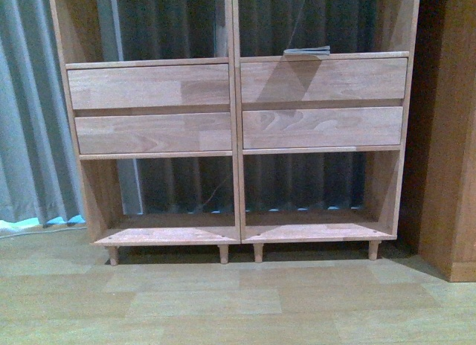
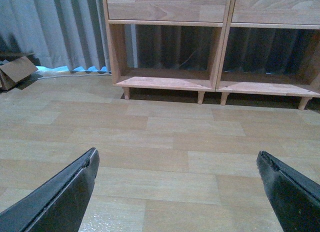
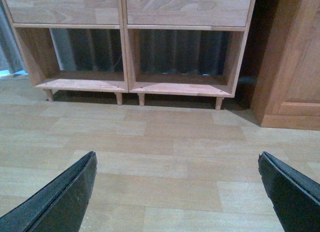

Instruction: Organize books on shelf

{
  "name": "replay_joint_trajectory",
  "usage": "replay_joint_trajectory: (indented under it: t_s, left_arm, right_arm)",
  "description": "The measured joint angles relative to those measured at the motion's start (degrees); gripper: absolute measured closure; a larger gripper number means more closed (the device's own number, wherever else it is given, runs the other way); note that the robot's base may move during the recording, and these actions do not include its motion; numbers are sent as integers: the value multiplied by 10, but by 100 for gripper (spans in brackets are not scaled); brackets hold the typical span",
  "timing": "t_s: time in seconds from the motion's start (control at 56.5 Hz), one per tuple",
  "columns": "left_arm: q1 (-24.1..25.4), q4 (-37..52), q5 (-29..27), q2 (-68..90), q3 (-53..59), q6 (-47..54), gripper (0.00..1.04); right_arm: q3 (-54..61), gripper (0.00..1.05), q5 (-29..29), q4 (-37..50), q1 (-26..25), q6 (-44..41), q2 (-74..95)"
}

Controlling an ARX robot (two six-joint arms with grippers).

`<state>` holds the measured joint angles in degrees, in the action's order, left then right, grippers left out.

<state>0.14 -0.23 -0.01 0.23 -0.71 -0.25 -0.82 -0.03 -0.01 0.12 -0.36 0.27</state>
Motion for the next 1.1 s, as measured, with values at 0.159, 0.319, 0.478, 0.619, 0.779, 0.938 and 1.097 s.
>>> replay_joint_trajectory:
  t_s: [0.159,0.319,0.478,0.619,0.779,0.938,1.097]
  left_arm:
    - [0,0,0,0,0,0,7]
    - [0,0,0,0,0,0,7]
    - [0,0,0,0,0,0,7]
    - [0,0,0,0,0,0,7]
    - [0,0,0,0,0,0,7]
    - [0,0,0,0,0,0,7]
    - [0,0,0,0,0,0,7]
  right_arm:
    - [0,7,0,0,0,0,0]
    - [0,7,0,0,0,0,0]
    - [0,7,0,0,0,0,0]
    - [0,7,0,0,0,0,0]
    - [0,7,0,0,0,0,0]
    - [0,7,0,0,0,0,0]
    - [0,7,0,0,0,0,0]
